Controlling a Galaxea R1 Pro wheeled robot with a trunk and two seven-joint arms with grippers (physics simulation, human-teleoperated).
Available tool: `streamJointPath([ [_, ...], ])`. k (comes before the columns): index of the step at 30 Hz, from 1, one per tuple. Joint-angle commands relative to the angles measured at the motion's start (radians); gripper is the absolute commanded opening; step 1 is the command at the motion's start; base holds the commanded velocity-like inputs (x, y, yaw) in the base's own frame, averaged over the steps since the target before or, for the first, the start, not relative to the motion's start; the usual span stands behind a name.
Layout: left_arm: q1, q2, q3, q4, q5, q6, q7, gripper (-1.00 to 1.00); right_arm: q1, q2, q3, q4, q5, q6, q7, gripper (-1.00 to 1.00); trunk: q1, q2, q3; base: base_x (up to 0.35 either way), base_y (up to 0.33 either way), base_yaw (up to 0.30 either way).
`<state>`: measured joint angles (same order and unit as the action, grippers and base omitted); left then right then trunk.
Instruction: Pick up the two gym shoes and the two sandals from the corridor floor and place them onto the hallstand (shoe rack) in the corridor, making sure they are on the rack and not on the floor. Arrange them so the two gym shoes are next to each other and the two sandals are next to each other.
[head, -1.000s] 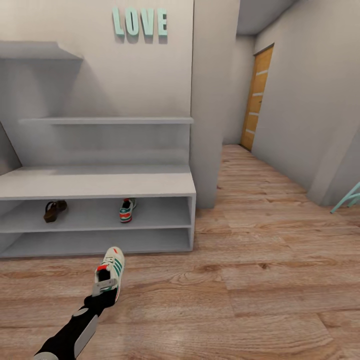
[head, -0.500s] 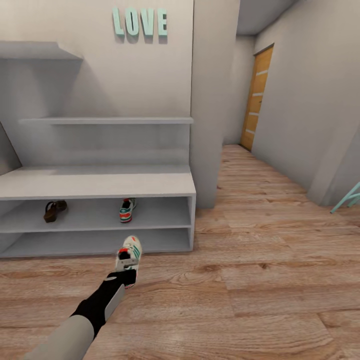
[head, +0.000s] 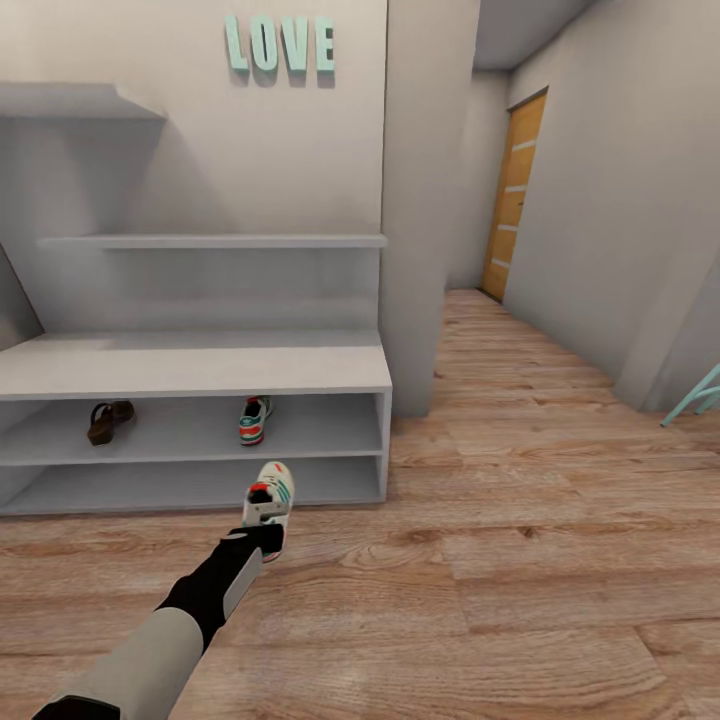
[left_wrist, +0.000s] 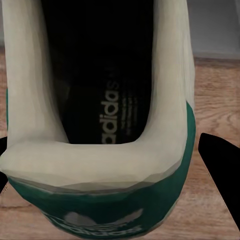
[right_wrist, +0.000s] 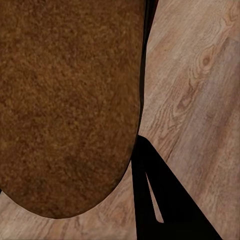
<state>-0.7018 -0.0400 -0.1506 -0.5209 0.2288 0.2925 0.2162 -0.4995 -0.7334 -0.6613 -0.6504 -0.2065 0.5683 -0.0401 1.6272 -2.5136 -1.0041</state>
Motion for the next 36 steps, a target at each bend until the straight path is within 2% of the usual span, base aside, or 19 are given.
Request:
streamJointPath([
  [1,0.0,0.001,-0.007,-0.002,0.003,0.004,0.02,-1.0,-0.001,0.0,-0.001,-0.001,-0.013,0.005,-0.006,-1.0,0.0,0.0,-0.001,0.0,0.0,0.0],
  [3,-0.001,0.0,-0.007,-0.002,-0.009,0.004,0.047,-1.0,-0.001,0.0,-0.001,-0.001,-0.013,0.005,-0.006,-1.0,0.0,0.0,-0.001,0.0,0.0,0.0],
  [8,-0.001,0.0,-0.007,-0.002,-0.016,0.004,0.068,-1.0,-0.001,0.0,-0.001,-0.001,-0.013,0.005,-0.006,-1.0,0.0,0.0,-0.001,0.039,0.0,0.0],
  [17,-0.001,-0.002,-0.007,-0.003,-0.017,0.003,0.072,-1.0,-0.001,0.0,-0.001,-0.001,-0.013,0.005,-0.006,-1.0,0.0,0.0,-0.001,0.304,0.0,0.0],
  [24,-0.001,-0.021,-0.007,-0.052,-0.019,0.004,0.075,-1.0,-0.001,0.0,-0.001,-0.001,-0.013,0.005,-0.006,-1.0,0.0,0.0,-0.001,0.095,0.0,0.0],
  [36,-0.001,-0.019,-0.008,-0.05,-0.019,0.005,0.074,-1.0,-0.001,0.0,-0.001,0.0,-0.013,0.005,-0.006,-1.0,0.0,0.0,-0.001,0.275,0.0,0.0],
])
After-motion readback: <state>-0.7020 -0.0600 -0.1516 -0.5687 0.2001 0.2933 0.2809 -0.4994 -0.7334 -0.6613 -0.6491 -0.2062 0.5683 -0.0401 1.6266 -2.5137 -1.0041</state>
